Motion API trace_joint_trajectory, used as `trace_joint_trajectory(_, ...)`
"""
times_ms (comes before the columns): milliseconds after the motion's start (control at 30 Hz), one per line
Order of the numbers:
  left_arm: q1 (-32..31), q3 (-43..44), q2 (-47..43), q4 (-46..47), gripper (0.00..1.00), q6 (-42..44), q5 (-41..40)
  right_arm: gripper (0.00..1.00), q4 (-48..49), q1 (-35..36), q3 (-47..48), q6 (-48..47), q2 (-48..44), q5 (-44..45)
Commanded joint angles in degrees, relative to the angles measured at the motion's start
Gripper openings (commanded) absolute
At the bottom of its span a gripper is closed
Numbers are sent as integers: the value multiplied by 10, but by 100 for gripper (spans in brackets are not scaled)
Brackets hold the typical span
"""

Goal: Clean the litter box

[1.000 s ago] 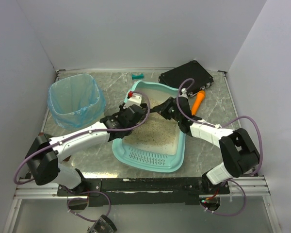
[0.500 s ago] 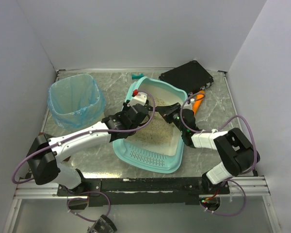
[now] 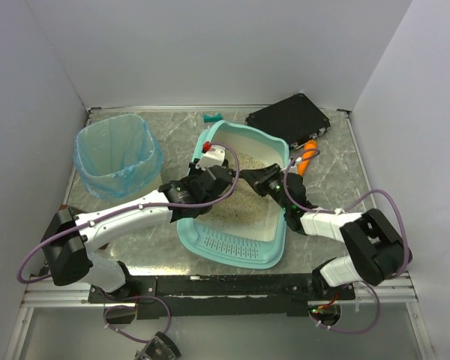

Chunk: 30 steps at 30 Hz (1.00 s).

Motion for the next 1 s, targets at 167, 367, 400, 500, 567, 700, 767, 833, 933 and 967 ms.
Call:
trace_joint_trajectory(167,8,46,-45,92,1,-86,-46,0,-149,-10,-24,64,-66,-25)
trace_joint_trajectory(367,10,41,-52,84,1,-97,-50,0,-95,-24,-46,90,-52,-38)
trace_joint_trajectory(400,10,40,-53,79,1,-99,-52,0,-91,-25,-48,91,-52,-38)
trace_joint_trajectory(500,15,38,-56,71,1,-113,-53,0,-92,-34,-52,94,-61,-37)
trace_joint_trajectory(567,17,39,-56,64,1,-121,-55,0,-88,-39,-54,94,-70,-41)
trace_joint_trajectory(700,20,44,-50,54,1,-131,-57,0,-111,-46,-50,91,-89,-30)
trace_joint_trajectory(767,20,52,-44,47,1,-135,-56,0,-115,-48,-46,90,-96,-28)
trace_joint_trajectory(833,20,59,-38,49,1,-133,-52,0,-128,-51,-41,86,-100,-28)
trace_joint_trajectory(933,20,70,-31,50,1,-130,-50,0,-130,-56,-39,91,-106,-26)
trace_joint_trajectory(967,20,72,-30,51,1,-128,-50,0,-130,-58,-39,92,-108,-24)
